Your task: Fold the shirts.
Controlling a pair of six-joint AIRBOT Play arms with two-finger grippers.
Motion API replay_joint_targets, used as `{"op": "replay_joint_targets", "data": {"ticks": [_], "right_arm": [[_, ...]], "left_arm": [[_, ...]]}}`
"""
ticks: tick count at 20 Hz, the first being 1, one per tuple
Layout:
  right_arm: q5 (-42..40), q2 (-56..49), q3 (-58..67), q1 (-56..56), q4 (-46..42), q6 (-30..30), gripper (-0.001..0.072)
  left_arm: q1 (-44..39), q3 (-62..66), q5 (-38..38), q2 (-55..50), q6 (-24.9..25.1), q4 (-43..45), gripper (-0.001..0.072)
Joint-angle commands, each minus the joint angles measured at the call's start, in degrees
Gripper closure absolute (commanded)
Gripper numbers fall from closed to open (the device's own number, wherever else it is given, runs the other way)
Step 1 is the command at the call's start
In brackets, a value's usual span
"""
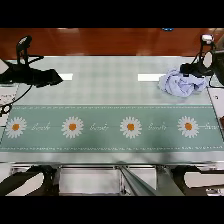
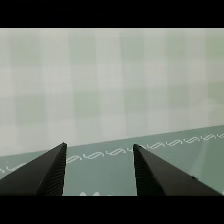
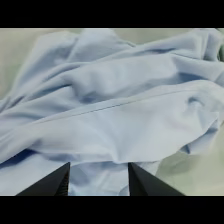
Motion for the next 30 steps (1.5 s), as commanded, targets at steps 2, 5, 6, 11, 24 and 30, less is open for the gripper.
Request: {"op": "replay_joint_targets", "data": {"ticks": [2, 5, 6, 11, 24, 30], "right_arm": [[0.98, -9.94, 3.85, -6.64, 5.64, -3.48, 0.0291], [0.00, -14.34, 3.85, -6.91, 6.10, -4.31, 0.0302], [-0.52, -14.93, 3.85, -6.93, 7.08, -4.31, 0.0346], [2.40, -13.33, 7.98, -6.91, 8.04, -8.33, 0.0688], [4.70, 14.38, 32.30, 6.08, 11.52, -16.46, 0.0688], [1.86, 22.36, 37.42, 18.95, 10.78, -16.79, 0.0688]], "left_arm": [[0.22, -12.28, 3.98, 9.81, 0.13, -0.02, 0.0198], [0.22, -15.43, 4.22, 9.86, 0.00, -0.52, 0.0198], [0.20, -15.76, 4.70, 9.55, -0.50, -0.68, 0.0198], [1.25, -15.19, 7.41, 9.38, -0.42, -1.14, 0.0198], [10.73, -10.60, -0.33, 26.69, -0.26, -1.73, 0.0198], [10.71, -20.04, -0.31, 40.35, -0.28, -1.46, 0.0198]]}}
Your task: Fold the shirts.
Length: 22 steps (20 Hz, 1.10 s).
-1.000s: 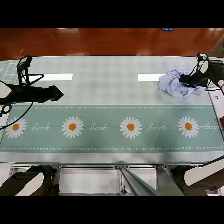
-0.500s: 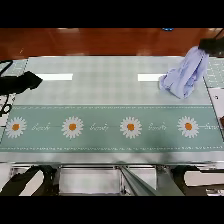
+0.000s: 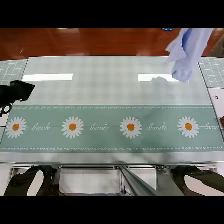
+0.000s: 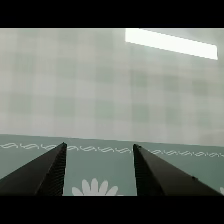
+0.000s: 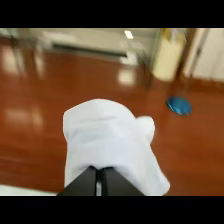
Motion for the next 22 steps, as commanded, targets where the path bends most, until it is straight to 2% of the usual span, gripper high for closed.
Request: {"op": "replay_joint_targets", "data": {"ticks": [1, 5, 8, 11, 14, 18, 22], "right_arm": [[-1.27, 4.94, 1.75, 8.15, -1.07, -0.66, 0.0688], [2.27, 6.45, 1.73, 19.08, -1.51, -1.73, 0.0688], [6.97, 4.79, 1.73, 27.98, -1.49, -1.73, 0.0688], [8.24, 1.79, 1.73, 36.87, -1.46, -1.70, 0.0688], [8.20, -0.61, 1.70, 43.08, -2.75, 2.34, 0.0688], [11.61, -0.79, -0.85, 43.41, -3.39, 5.07, 0.0688], [26.25, -0.79, -11.39, 36.28, -6.05, 4.87, 0.0688]], "left_arm": [[0.07, -5.53, -0.61, 7.48, -0.07, 0.24, 0.0198], [0.04, -8.90, -2.05, 9.53, -0.24, 0.22, 0.0198], [0.04, -9.22, -2.43, 9.53, -0.31, 0.15, 0.0198], [0.04, -9.22, -2.40, 9.53, -1.14, -0.02, 0.0198], [0.04, -9.22, -3.32, 9.53, -2.86, -2.21, 0.0198], [0.02, -9.25, -5.44, 9.51, -2.82, -7.78, 0.0198], [0.02, -11.61, -8.37, 9.40, -2.78, -7.85, 0.0198]]}}
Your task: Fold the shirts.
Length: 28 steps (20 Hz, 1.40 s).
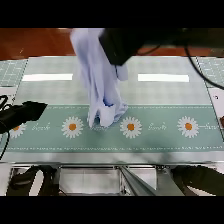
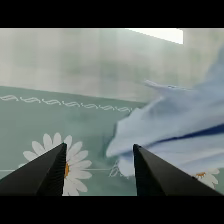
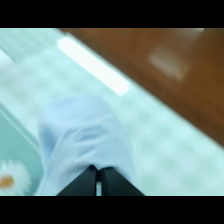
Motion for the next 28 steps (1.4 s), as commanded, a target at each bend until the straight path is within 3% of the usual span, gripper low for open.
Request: {"op": "replay_joint_targets", "data": {"ticks": [1, 4, 6, 9, 10, 11, 14, 16, 18, 20, 23, 28], "right_arm": [[13.00, -0.13, -10.67, -6.78, -1.77, -0.52, 0.0689], [14.08, 0.04, -28.39, -17.94, -0.74, -1.38, 0.0688], [10.40, 0.02, -40.81, -24.50, 2.60, -0.37, 0.0688], [3.96, 0.02, -54.53, -30.86, 7.06, 0.00, 0.0682], [2.34, 0.02, -56.37, -32.13, 6.56, 1.75, 0.0531], [1.99, 0.02, -56.72, -33.73, 5.27, 2.34, 0.0302], [2.82, 3.37, -55.36, -41.44, -0.24, 2.19, 0.0291], [2.03, 9.25, -55.80, -50.47, 0.44, 0.90, 0.0291], [-3.39, 16.06, -60.24, -61.53, 8.39, -0.13, 0.0291], [-9.40, 21.97, -69.26, -70.82, 23.85, -4.46, 0.0292], [-10.14, 24.65, -79.65, -75.21, 41.53, -13.29, 0.0293], [-9.97, 24.55, -83.41, -73.46, 43.06, -14.84, 0.0294]], "left_arm": [[0.02, -2.78, -2.71, -0.02, -0.15, -1.14, 0.0198], [0.04, -7.04, -2.64, -0.02, 0.70, -1.14, 0.0199], [0.02, -9.68, -2.71, -0.02, 0.57, -1.40, 0.0199], [0.02, -14.47, -0.92, -0.35, 0.50, -8.85, 0.0199], [-0.13, -15.87, 0.55, -1.03, 0.90, -11.19, 0.0199], [-0.61, -16.55, 1.38, -2.36, 1.95, -13.75, 0.0199], [-0.63, -13.07, 1.25, -7.76, 6.62, -13.77, 0.0199], [0.83, -9.79, 0.92, -11.08, 6.51, -9.97, 0.0199], [1.03, -10.58, -1.16, -14.40, 5.40, -10.97, 0.0199], [-3.08, -16.39, -1.31, -18.47, 5.64, -16.06, 0.0199], [-11.87, -20.74, 5.01, -26.36, 10.29, -25.31, 0.0199], [-25.29, -16.39, 16.35, -39.69, 10.80, -31.98, 0.0199]]}}
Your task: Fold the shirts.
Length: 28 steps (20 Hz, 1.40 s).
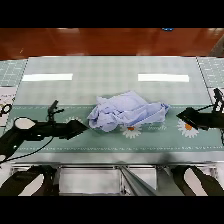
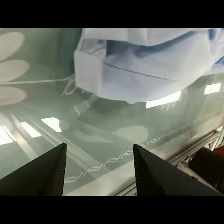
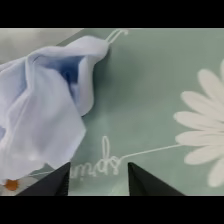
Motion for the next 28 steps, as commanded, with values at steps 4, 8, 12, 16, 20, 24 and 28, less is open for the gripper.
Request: {"op": "replay_joint_targets", "data": {"ticks": [4, 8, 12, 16, 20, 24, 28], "right_arm": [[-0.52, 0.76, -2.86, -0.70, 4.66, -2.91, 0.0295], [1.79, 0.76, -2.86, -0.70, 1.75, -2.91, 0.0295], [2.43, 0.76, -2.86, -0.70, -1.11, -2.86, 0.0295], [2.32, 0.76, -2.86, -0.68, -0.92, -2.34, 0.0295], [2.49, -1.25, -2.86, 1.01, -0.83, -2.25, 0.0295], [-1.11, -6.47, -2.84, 8.02, 6.14, -2.29, 0.0295], [-6.64, -12.44, -1.73, 12.59, 10.82, -3.02, 0.0295]], "left_arm": [[-13.92, 7.28, 11.52, -13.99, 0.96, -7.78, 0.0199], [-17.29, 11.54, 21.24, -15.08, 0.66, -7.80, 0.0199], [-18.18, 14.80, 17.77, -18.99, 0.55, -7.78, 0.0199], [-18.16, 16.46, 14.32, -22.05, 1.97, -7.69, 0.0531], [-16.15, 18.40, 9.31, -21.77, 6.99, -7.45, 0.0689], [-14.36, 18.51, 8.81, -20.68, 6.95, -6.54, 0.0689], [-14.43, 18.51, 8.79, -20.68, 6.93, -6.47, 0.0689]]}}
